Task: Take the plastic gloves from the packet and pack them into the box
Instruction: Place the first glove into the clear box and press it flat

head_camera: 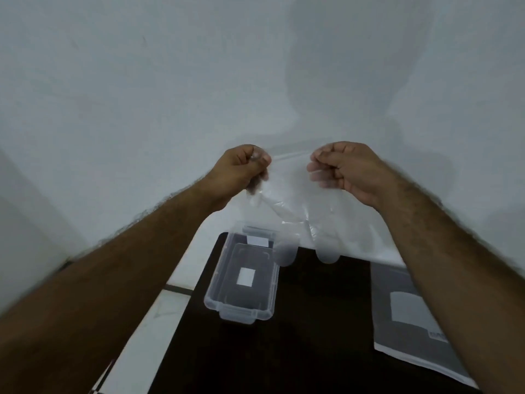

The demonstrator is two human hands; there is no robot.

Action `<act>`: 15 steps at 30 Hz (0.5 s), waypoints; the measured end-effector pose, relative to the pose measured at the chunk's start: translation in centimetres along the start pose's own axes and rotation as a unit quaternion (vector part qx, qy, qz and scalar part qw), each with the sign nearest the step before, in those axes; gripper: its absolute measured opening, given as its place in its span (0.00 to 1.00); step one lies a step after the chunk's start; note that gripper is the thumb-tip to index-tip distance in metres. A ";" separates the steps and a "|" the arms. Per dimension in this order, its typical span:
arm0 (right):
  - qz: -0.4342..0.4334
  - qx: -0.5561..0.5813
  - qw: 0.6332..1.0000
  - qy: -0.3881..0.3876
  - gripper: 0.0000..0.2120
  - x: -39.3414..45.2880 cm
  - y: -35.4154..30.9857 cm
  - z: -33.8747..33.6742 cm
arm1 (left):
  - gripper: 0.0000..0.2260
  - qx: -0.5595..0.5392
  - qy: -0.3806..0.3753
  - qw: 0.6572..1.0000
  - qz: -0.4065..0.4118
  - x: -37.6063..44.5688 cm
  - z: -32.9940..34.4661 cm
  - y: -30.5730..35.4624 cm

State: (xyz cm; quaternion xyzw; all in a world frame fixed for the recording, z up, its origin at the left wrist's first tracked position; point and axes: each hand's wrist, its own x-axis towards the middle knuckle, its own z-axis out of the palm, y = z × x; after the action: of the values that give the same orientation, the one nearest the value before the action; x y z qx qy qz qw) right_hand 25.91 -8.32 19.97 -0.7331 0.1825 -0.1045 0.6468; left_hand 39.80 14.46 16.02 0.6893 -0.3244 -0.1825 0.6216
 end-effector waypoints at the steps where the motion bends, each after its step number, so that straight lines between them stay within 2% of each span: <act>1: -0.003 -0.003 1.000 0.007 0.06 0.6 0.0 1.1 | 0.08 -0.004 -0.003 1.000 -0.003 0.4 -1.2 -0.3; 5: -0.030 -0.018 0.999 0.036 0.06 2.8 0.1 4.2 | 0.11 -0.009 0.010 1.000 -0.001 2.0 -4.9 -1.1; 10: -0.079 0.005 0.995 0.061 0.05 4.5 -0.8 6.0 | 0.07 -0.004 0.042 0.999 0.028 3.6 -7.4 -0.9; 15: -0.139 0.013 0.989 0.056 0.05 3.6 -1.7 6.1 | 0.04 0.009 0.061 0.993 0.098 3.2 -7.8 0.4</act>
State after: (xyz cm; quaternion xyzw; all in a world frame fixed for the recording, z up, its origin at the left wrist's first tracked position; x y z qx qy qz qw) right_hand 31.81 -4.04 20.51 -0.7358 0.1136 -0.2366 0.6243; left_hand 47.17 18.05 18.20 0.6696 -0.3530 -0.0756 0.6491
